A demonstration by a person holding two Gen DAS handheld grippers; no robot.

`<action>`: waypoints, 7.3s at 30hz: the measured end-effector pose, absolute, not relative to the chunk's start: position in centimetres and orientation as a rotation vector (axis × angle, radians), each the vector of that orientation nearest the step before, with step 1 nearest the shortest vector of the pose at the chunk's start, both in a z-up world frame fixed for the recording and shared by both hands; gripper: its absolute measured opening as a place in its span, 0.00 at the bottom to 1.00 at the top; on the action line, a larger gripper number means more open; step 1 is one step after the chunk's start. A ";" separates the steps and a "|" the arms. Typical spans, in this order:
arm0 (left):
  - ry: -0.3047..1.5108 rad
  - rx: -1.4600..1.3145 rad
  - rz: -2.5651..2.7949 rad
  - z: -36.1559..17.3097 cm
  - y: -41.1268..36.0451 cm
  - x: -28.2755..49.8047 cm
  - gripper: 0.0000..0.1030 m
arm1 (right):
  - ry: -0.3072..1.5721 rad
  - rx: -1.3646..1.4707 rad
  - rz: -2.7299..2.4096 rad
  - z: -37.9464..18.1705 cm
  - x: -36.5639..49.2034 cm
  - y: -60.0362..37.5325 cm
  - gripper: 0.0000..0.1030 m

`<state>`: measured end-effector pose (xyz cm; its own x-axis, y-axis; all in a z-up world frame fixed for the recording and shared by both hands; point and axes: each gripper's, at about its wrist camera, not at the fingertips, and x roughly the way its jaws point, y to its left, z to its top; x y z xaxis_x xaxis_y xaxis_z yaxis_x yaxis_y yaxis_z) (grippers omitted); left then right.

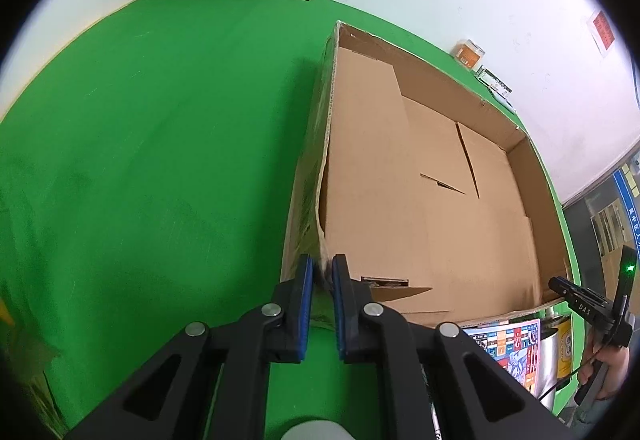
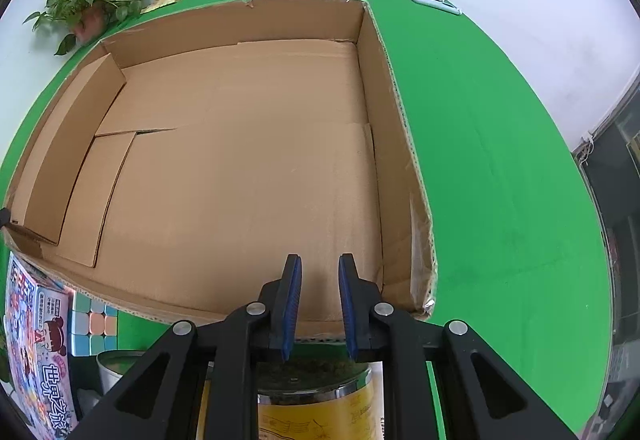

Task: Organize rigid objects
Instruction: 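Grasp the colourful board-game box with the right tool, then carry the board-game box over the cardboard box and lower it inside, then open the right tool and grasp the silver metal cylinder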

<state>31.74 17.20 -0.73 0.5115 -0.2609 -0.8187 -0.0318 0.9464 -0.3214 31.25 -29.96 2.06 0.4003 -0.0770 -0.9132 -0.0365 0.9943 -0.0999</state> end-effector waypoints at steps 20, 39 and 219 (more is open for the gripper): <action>1.016 -0.265 -0.470 2.4 9.6 23.5 0.99 | 0.858 -0.004 0.638 11.3 15.5 -19.9 0.99; 1.244 -0.297 -0.557 -2.7 8.7 26.6 0.95 | 1.213 -0.082 0.515 1.2 15.8 -11.2 0.99; 1.204 -0.276 -0.496 -2.9 -2.9 21.7 0.90 | 1.186 0.288 0.551 -0.5 10.8 -25.8 0.79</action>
